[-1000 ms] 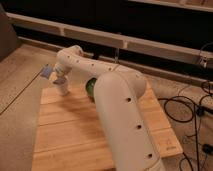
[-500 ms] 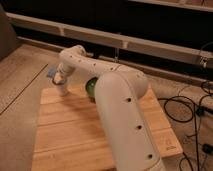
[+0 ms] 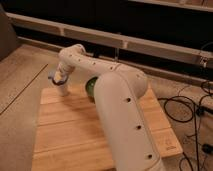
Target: Place the white sponge in the ceramic cup
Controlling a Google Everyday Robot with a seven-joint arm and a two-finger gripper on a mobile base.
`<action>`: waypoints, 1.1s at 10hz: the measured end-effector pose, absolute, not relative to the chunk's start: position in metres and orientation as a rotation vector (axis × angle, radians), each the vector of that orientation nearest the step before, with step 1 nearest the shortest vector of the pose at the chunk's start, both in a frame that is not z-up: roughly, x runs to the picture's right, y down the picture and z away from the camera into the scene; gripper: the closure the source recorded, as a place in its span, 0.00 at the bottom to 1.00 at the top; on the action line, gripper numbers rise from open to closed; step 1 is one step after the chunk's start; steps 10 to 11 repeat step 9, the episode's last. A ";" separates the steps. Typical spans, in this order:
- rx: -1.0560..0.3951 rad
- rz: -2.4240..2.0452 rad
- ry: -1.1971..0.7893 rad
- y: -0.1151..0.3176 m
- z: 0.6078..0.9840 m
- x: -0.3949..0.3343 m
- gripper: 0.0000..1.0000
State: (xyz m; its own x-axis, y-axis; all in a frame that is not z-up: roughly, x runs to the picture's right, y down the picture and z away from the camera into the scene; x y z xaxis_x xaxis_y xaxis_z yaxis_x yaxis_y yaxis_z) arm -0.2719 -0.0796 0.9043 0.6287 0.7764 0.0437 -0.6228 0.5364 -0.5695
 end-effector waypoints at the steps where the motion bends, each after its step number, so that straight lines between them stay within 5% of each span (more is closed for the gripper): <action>1: -0.548 0.843 -0.314 -0.080 0.904 -0.275 0.27; 11: -0.562 0.835 -0.329 -0.078 0.902 -0.281 0.27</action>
